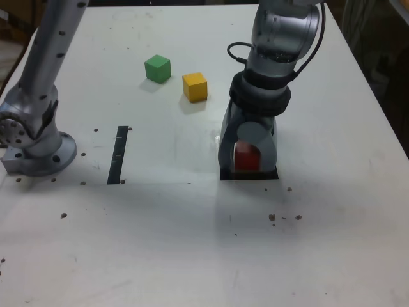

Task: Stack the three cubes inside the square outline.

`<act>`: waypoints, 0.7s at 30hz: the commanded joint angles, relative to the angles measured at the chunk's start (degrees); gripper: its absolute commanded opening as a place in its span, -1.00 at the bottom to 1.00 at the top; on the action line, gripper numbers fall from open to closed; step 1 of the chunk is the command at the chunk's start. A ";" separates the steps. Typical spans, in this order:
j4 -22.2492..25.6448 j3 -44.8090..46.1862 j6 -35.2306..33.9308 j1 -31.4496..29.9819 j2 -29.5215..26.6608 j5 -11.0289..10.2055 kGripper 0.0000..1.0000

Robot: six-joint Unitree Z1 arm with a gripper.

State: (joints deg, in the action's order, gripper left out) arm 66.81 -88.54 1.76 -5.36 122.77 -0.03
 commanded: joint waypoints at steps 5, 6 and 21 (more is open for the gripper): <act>4.56 0.26 -1.00 -0.16 -6.98 -3.49 0.94; 5.37 0.25 -1.01 -0.06 -8.28 -4.11 0.96; 7.61 7.68 6.71 24.58 -18.41 -8.36 0.99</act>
State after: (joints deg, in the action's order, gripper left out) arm 75.13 -80.97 8.09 12.79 104.29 -8.30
